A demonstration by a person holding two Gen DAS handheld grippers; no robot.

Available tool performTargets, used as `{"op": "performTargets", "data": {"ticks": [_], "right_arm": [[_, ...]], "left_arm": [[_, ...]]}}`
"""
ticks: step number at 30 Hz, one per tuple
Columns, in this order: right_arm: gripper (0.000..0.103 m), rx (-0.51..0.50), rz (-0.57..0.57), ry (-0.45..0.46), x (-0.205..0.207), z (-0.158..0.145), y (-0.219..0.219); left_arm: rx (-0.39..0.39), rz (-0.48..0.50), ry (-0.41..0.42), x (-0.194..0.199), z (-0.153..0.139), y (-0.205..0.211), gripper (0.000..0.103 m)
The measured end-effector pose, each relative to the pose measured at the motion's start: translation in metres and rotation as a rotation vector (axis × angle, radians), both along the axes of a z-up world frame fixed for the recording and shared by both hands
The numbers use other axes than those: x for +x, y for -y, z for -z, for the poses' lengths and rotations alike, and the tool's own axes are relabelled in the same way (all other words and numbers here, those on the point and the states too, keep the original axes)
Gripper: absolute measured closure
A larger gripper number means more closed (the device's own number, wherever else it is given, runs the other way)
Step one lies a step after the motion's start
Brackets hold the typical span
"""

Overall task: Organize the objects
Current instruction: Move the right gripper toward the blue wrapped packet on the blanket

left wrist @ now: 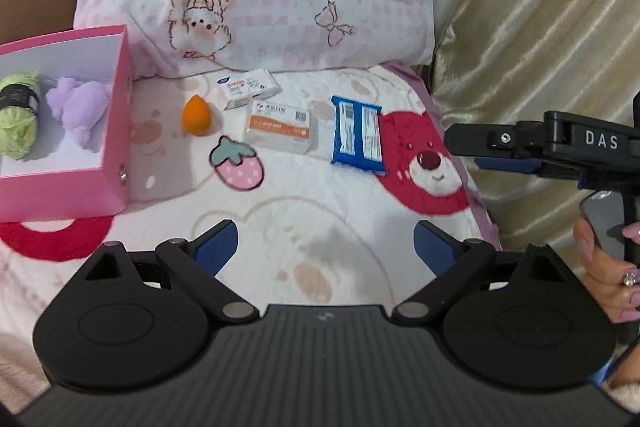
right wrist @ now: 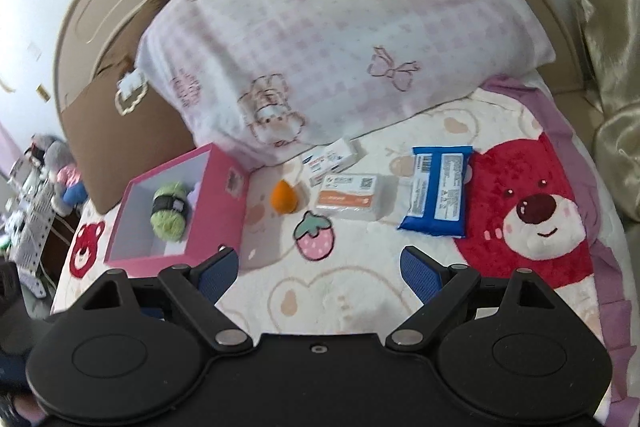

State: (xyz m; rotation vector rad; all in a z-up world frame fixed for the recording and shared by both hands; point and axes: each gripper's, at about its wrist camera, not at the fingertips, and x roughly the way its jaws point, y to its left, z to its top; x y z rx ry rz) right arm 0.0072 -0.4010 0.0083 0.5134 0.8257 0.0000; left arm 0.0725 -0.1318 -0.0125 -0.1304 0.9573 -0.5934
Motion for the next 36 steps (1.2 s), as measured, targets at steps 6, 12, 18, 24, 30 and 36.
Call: {"op": "performTargets", "data": {"ticks": [6, 12, 18, 24, 30, 36], "right_arm": [[0.012, 0.047, 0.032, -0.045, 0.028, 0.025, 0.020], [0.012, 0.060, 0.091, -0.061, 0.049, 0.051, 0.038], [0.012, 0.029, 0.166, 0.001, 0.051, 0.068, 0.047], [0.016, -0.022, 0.250, -0.006, 0.064, 0.103, 0.065], [0.019, 0.115, 0.339, 0.003, 0.077, 0.119, 0.083], [0.030, 0.162, 0.384, -0.003, 0.088, 0.136, 0.089]], "left_arm": [[-0.023, 0.000, 0.029, 0.021, 0.018, 0.029, 0.008], [-0.062, 0.013, 0.047, 0.039, 0.037, 0.055, 0.009], [-0.036, 0.036, 0.127, 0.049, 0.061, 0.076, 0.009], [-0.065, 0.068, 0.133, 0.067, 0.092, 0.093, 0.010], [-0.021, 0.065, 0.124, 0.081, 0.121, 0.122, 0.015], [0.009, 0.044, 0.210, 0.093, 0.134, 0.132, 0.016]]}}
